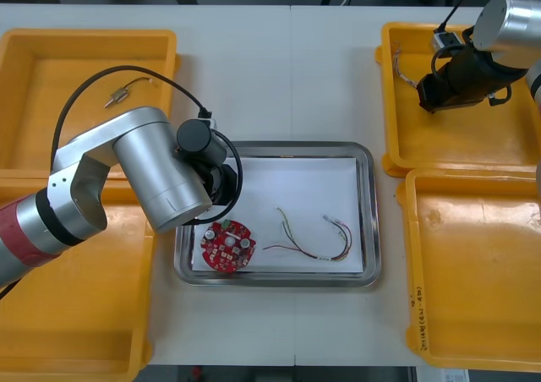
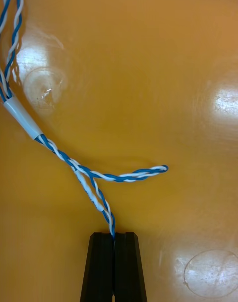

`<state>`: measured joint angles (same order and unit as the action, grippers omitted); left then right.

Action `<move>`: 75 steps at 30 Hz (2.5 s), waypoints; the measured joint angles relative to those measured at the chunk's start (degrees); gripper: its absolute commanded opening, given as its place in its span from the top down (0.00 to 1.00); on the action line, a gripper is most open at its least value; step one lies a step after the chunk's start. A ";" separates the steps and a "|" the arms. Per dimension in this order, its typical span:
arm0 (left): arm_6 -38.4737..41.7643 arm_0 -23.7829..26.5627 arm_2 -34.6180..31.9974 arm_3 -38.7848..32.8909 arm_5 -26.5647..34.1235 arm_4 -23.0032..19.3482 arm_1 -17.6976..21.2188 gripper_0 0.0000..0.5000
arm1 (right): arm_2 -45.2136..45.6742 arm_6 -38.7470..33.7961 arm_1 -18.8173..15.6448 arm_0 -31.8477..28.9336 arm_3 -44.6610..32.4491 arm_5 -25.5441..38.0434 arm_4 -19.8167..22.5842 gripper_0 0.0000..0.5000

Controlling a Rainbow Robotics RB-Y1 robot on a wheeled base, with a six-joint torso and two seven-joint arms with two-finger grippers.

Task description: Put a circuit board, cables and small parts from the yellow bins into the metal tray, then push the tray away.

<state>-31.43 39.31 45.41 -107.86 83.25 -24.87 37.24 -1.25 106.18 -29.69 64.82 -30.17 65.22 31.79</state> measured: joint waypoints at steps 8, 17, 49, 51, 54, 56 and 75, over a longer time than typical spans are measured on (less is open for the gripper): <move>0.07 0.01 0.00 0.03 -0.01 0.35 0.00 0.00 | 0.00 1.69 -1.23 -0.36 -4.98 6.84 0.05 1.00; 0.07 0.09 -4.38 -1.30 4.19 -3.77 0.03 0.00 | -0.01 1.77 -4.48 -0.57 -7.06 11.18 1.25 1.00; -25.32 0.55 -40.05 -1.62 26.23 -30.64 11.10 0.00 | -0.12 7.12 -13.01 -11.15 -17.84 16.94 10.76 1.00; -27.33 0.56 -41.12 0.24 26.24 -30.64 11.33 0.00 | -0.12 7.12 -13.01 -11.26 -17.88 16.94 10.78 0.91; -33.40 0.56 -42.71 3.56 26.24 -30.63 11.93 0.00 | -0.13 7.12 -13.01 -11.30 -17.91 16.94 10.79 0.25; -39.32 0.56 -43.50 5.47 26.24 -30.44 12.33 0.00 | -0.13 7.12 -13.01 -11.30 -17.94 16.94 10.80 0.00; -55.98 0.94 -44.91 17.30 18.56 -27.41 12.88 0.00 | -0.13 7.13 -13.43 -11.30 -24.42 21.31 11.20 0.00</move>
<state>-87.40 40.24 0.51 -90.56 101.81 -52.28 50.11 -1.37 113.31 -43.12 53.52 -54.59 86.53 42.99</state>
